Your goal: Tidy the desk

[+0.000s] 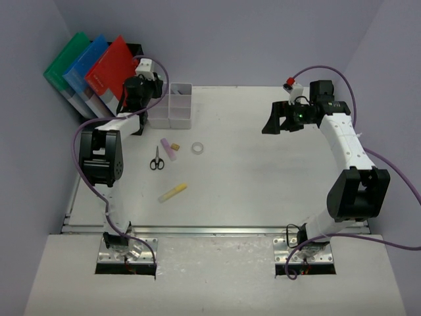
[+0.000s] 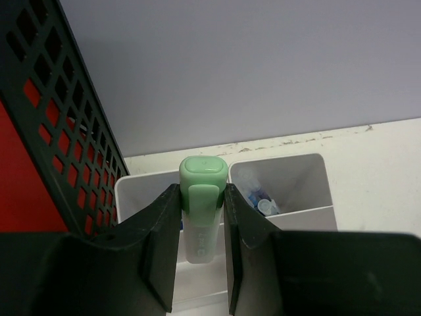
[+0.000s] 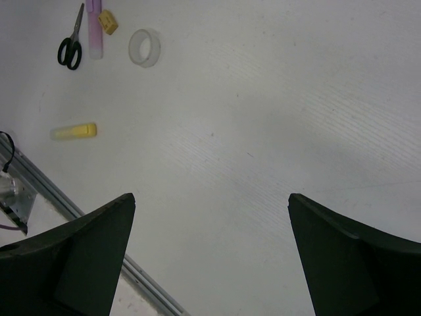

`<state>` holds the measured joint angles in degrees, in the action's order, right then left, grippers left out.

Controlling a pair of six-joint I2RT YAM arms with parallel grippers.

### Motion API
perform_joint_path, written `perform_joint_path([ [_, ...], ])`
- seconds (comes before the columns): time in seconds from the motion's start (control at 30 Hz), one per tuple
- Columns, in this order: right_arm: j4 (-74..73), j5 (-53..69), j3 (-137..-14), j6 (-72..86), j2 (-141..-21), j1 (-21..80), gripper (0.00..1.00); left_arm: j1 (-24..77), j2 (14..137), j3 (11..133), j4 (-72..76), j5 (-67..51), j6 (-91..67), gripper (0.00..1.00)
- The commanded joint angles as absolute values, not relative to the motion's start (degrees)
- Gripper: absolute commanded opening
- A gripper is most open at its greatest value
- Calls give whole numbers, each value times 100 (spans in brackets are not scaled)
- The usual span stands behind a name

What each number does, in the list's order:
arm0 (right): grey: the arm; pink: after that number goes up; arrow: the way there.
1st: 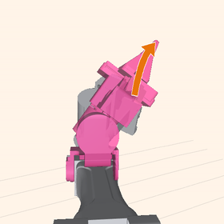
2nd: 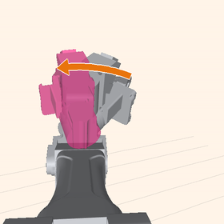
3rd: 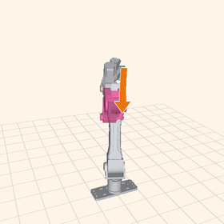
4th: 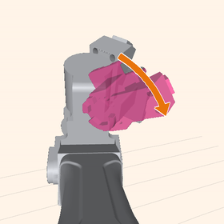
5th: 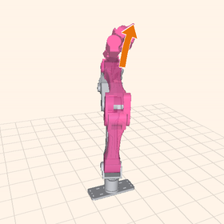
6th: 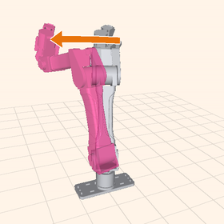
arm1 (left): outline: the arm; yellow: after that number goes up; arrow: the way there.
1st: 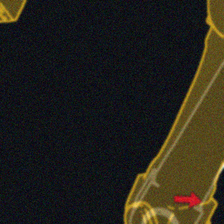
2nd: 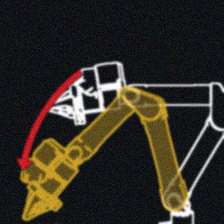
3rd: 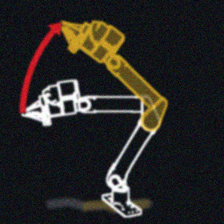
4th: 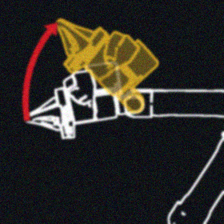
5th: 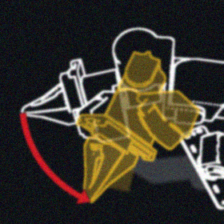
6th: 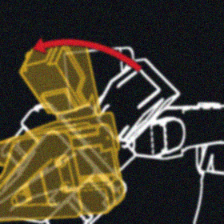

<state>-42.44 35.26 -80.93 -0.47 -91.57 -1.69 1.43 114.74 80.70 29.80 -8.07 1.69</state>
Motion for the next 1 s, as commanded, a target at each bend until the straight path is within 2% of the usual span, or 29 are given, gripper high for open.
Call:
perform_joint_path([
  [0.0, -4140, 3309, -8265, -123, -8984, -185, 99, 30, 11513, 8123, 3375, -572, 330, 0],
  [0.03, -4140, 3289, -8278, -123, -8990, -185, 99, 11, 11545, 8129, 3343, -540, 318, 0],
  [0.17, -4143, 3287, -8288, -111, -9000, -185, 99, 0, 11560, 8177, 3167, -522, 405, 10],
  [0.23, -4131, 3304, -8279, -105, -9000, -193, 99, 0, 11514, 8200, 2938, -588, 535, 18],
  [0.3, -4122, 3322, -8271, -97, -9000, -185, 99, 0, 11444, 8217, 2772, -718, 631, 30],
  [0.37, -4122, 3387, -8262, -89, -9024, -185, 99, 0, 11281, 8210, 2566, -883, 771, 56],
  [0.5, -4134, 3462, -8328, -79, -9076, -185, 99, 0, 10855, 8227, 1933, -1020, 808, 76],
  [0.57, -4140, 3497, -8358, -71, -9080, -185, 99, 0, 10494, 8150, 1705, -1186, 877, 79],
  [0.63, -4140, 3523, -8326, -54, -9046, -185, 99, 0, 9925, 7921, 1203, -1993, 1103, 78],
  [0.73, -4101, 3576, -8224, -44, -8970, -189, 99, 324, 9295, 7708, -720, -2457, 1705, 70],
  [0.8, -4089, 3586, -8146, -44, -8923, -185, 99, 924, 9199, 7582, -2325, -2241, 2561, 65],
  [0.87, -4104, 3595, -8104, -44, -8903, -185, 99, 1508, 9187, 7349, -3218, -2113, 3091, 67],
  [0.9, -4107, 3600, -8098, -44, -8901, -185, 99, 1652, 9204, 7272, -3626, -2028, 3088, 70],
  [0.93, -4116, 3622, -8084, -44, -8897, -185, 99, 2074, 9274, 7060, -4043, -1836, 3052, 79],
  [0.97, -4122, 3656, -8079, -44, -8907, -185, 99, 2416, 9438, 6926, -4295, -1731, 2975, 80],
])
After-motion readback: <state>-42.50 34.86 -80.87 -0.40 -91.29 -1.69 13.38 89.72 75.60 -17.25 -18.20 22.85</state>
